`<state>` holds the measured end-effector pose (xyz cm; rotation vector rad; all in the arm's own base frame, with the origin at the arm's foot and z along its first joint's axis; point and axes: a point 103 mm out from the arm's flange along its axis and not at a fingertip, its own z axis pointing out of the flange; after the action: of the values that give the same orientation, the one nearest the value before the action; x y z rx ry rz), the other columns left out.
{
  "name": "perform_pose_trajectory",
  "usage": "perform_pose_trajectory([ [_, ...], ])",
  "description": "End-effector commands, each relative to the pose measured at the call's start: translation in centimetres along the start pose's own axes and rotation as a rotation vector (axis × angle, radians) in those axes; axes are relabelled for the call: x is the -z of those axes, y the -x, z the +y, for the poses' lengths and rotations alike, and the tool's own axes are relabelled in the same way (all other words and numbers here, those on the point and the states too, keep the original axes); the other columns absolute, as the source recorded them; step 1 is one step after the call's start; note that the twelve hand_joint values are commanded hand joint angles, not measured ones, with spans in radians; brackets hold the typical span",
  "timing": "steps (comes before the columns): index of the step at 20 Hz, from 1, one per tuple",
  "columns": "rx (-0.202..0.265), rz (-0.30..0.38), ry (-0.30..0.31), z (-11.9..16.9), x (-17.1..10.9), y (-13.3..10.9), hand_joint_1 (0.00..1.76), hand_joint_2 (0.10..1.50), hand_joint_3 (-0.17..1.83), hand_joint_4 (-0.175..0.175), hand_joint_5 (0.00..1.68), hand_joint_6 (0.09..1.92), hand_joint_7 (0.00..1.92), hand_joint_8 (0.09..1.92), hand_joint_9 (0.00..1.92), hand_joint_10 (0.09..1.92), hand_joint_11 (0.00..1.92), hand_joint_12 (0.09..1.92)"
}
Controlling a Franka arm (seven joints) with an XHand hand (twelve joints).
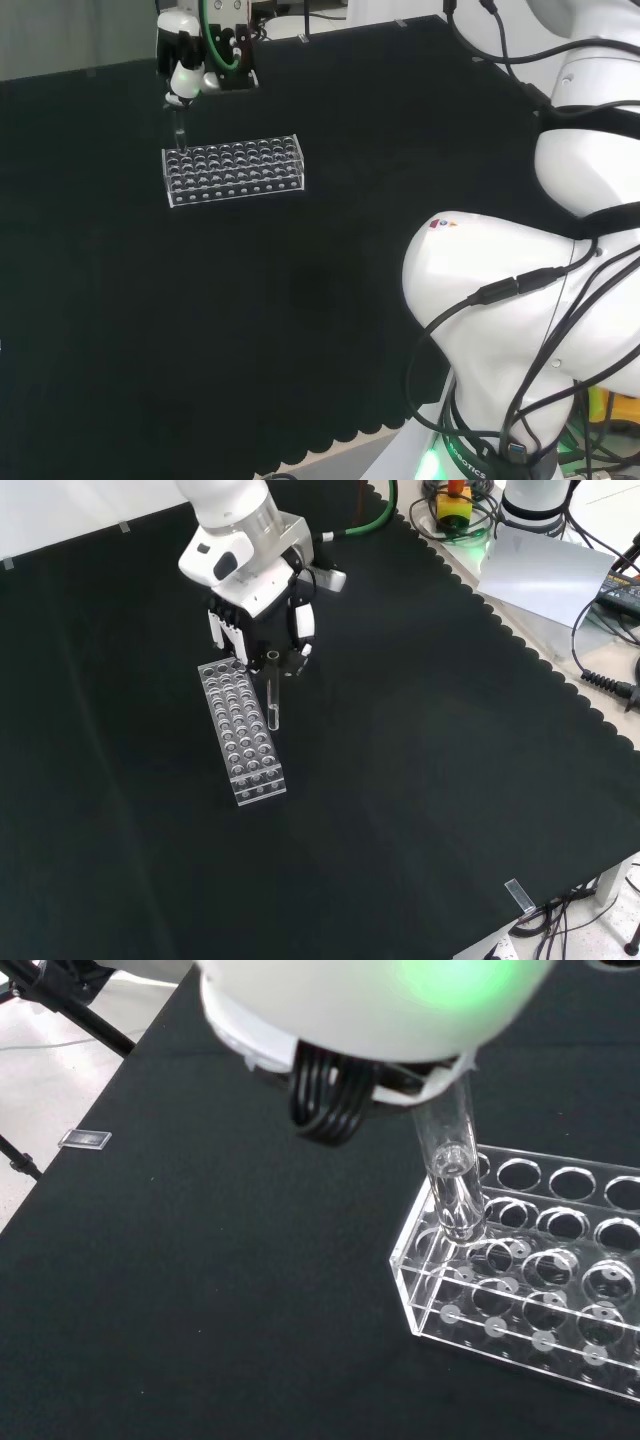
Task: Put the test tube back in the rack.
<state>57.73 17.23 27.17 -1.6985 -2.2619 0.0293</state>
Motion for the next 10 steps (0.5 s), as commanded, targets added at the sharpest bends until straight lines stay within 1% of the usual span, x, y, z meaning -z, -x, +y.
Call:
perform_pose_trajectory([
  [1, -0.003, 0.001, -0.02, 1.1, -1.2, 0.4, 1.33, 0.52, 0.82, -0.175, 1.39, 0.5, 1.44, 0.49, 1.57, 0.64, 1.13, 1.01],
  [4, -0.01, -0.003, -0.033, 1.5, -1.8, 0.8, 1.33, 0.52, 0.82, -0.175, 1.39, 0.5, 1.44, 0.49, 1.57, 0.64, 1.13, 1.01],
  [10, -0.043, 0.02, -0.045, 1.9, -2.8, 2.2, 1.33, 0.52, 0.82, -0.175, 1.39, 0.5, 1.44, 0.49, 1.57, 0.64, 1.13, 1.01],
])
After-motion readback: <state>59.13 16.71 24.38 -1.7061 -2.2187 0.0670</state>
